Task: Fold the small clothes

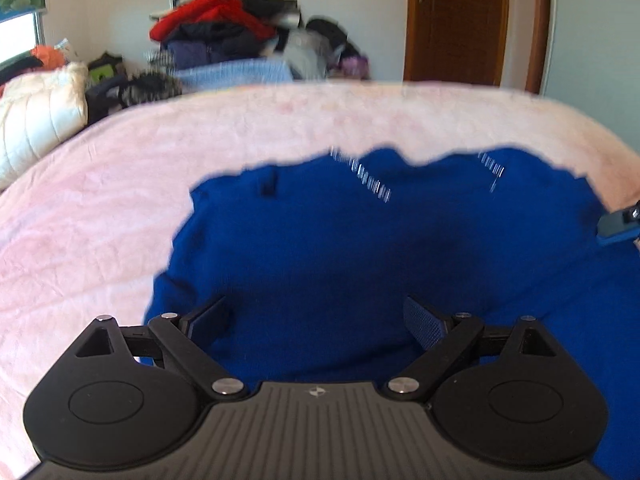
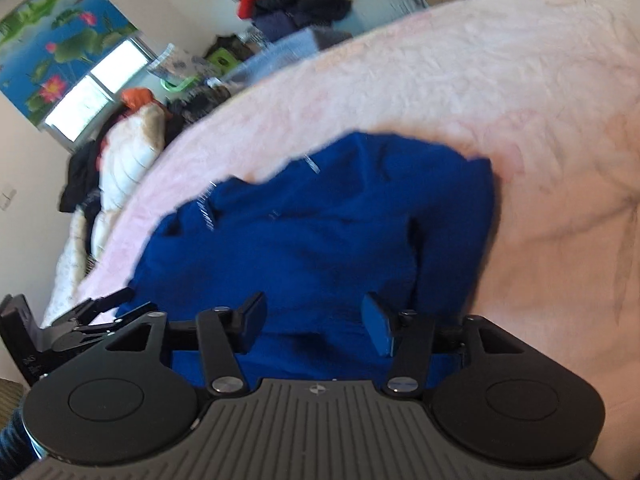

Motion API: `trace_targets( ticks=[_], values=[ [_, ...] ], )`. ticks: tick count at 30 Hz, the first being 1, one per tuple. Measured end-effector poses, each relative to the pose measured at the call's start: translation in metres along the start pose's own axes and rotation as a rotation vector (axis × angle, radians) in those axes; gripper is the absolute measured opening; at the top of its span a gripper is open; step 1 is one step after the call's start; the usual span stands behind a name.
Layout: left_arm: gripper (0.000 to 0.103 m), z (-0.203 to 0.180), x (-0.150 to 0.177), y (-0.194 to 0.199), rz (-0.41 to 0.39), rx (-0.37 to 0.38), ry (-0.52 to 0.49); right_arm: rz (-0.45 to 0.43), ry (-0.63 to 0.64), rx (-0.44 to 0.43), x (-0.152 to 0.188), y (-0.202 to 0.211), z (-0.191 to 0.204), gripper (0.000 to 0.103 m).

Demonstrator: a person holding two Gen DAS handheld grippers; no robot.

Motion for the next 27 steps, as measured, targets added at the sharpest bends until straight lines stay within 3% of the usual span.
trace_targets(
  ticks=[3,6,9,13,18,23,27],
  values=[
    [0.096,0.002,0.002,0.001,-0.024,-0.008,0.033,-0.007,-0.085,-0.017,-0.002,0.005,-0.004,0.057],
    [0.096,0.006,-0.001,0.021,-0.061,0.0,0.081,-0.028,-0.043,-0.027,0.002,0.025,0.011,0.058],
    [0.096,0.016,0.001,0.061,-0.12,0.011,0.125,-0.065,-0.031,-0.09,0.013,0.059,0.029,0.06],
    [0.096,0.043,0.028,0.124,-0.176,0.044,0.254,-0.057,-0.053,-0.17,0.061,0.107,0.045,0.07],
    [0.096,0.095,0.088,0.202,-0.218,0.0,0.447,0.022,-0.094,-0.163,0.142,0.151,0.047,0.069],
    [0.096,0.14,0.144,0.259,-0.173,0.008,0.683,0.108,-0.183,-0.177,0.202,0.182,0.045,0.068],
    [0.096,0.136,0.187,0.267,-0.057,0.115,0.801,0.15,-0.258,-0.225,0.24,0.186,0.054,0.067]
  ],
)
Point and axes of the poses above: each gripper's, at about its wrist camera, not at the fingertips, and y roughly against the way its jaws point, z to its left, x to its underside, the point moved 7 cm from there along -y, roughly the way its jaws point, and after that the axes turned 10 degrees about y, right-handed, at the moved point
